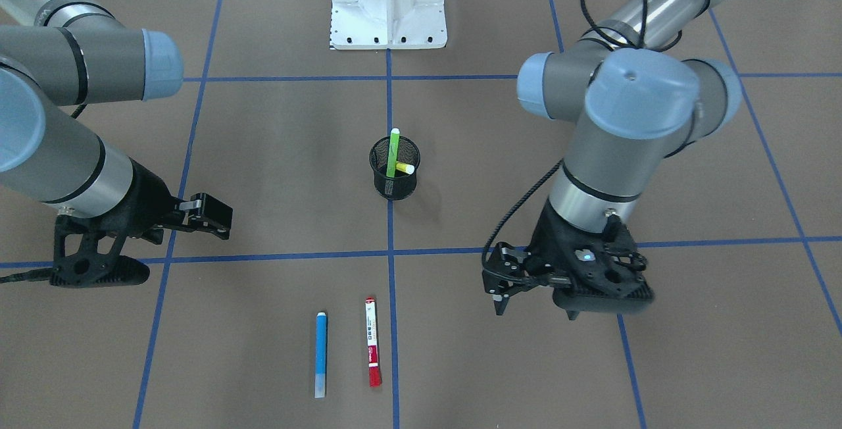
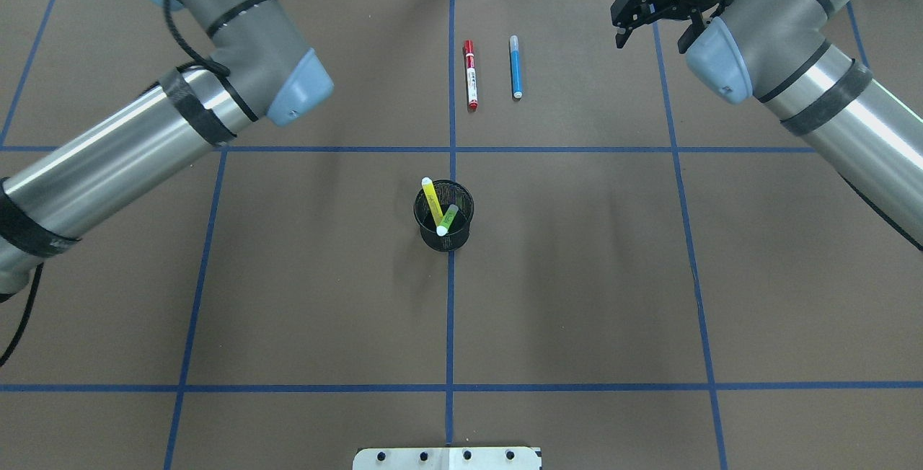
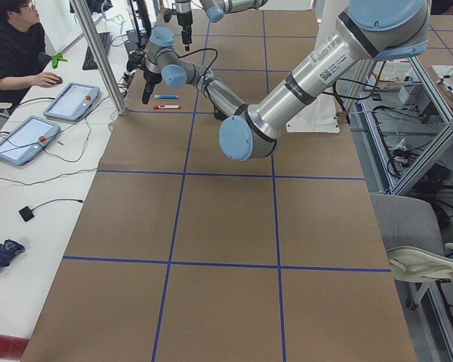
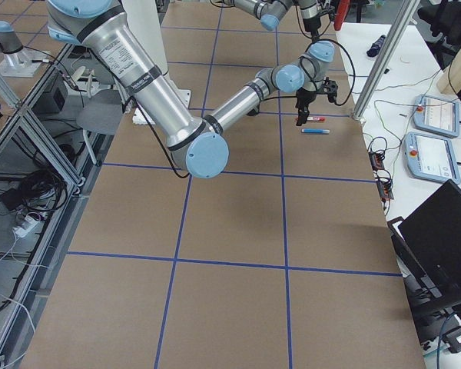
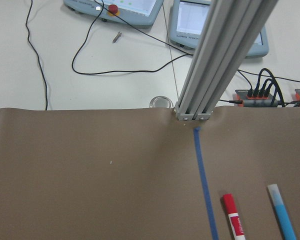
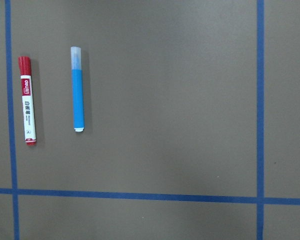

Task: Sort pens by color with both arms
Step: 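Withdraw the left gripper while the right arm reaches over the pen cup, then lower the right gripper into the cup and grasp the green highlighter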

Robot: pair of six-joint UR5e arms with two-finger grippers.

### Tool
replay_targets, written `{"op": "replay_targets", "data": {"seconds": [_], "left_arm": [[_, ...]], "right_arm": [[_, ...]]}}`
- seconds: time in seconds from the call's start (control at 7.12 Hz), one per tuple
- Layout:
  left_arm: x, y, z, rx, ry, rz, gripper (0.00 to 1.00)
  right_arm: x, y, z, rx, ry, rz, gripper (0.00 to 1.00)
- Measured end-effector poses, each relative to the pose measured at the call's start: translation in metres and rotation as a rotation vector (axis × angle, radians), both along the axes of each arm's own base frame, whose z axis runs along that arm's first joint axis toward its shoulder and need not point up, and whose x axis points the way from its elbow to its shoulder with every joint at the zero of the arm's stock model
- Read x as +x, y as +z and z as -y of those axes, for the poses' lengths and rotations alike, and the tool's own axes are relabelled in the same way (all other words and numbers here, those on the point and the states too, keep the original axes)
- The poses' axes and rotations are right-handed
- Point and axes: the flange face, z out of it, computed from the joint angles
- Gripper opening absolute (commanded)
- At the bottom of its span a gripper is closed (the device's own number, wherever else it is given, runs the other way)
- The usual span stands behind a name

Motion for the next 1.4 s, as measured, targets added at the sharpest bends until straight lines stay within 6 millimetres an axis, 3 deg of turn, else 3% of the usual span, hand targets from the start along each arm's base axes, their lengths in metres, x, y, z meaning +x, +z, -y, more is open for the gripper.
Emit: {"op": "replay_targets", "data": {"seconds": [0.28,0.56,0.7,0.98,1.4], "left_arm": [[-0.049,0.05,0.007,0.01,0.046,0.027,1.0],[-0.061,0.077,0.006,0.019,0.061,0.041,1.0],[-0.064,0.085,0.005,0.021,0.063,0.044,1.0],[-0.067,0.098,0.003,0.032,0.062,0.04,1.0],[-0.065,0.105,0.0,0.034,0.066,0.039,1.0]], "right_arm": [[-0.056,-0.057,-0.027,-0.076,-0.015,0.033,1.0],[-0.113,-0.113,-0.063,-0.15,-0.044,0.026,0.99],[-0.14,-0.124,-0.085,-0.168,-0.069,0.017,0.99],[-0.188,-0.125,-0.125,-0.186,-0.11,-0.017,0.98],[-0.228,-0.117,-0.152,-0.184,-0.144,-0.066,0.83]]}}
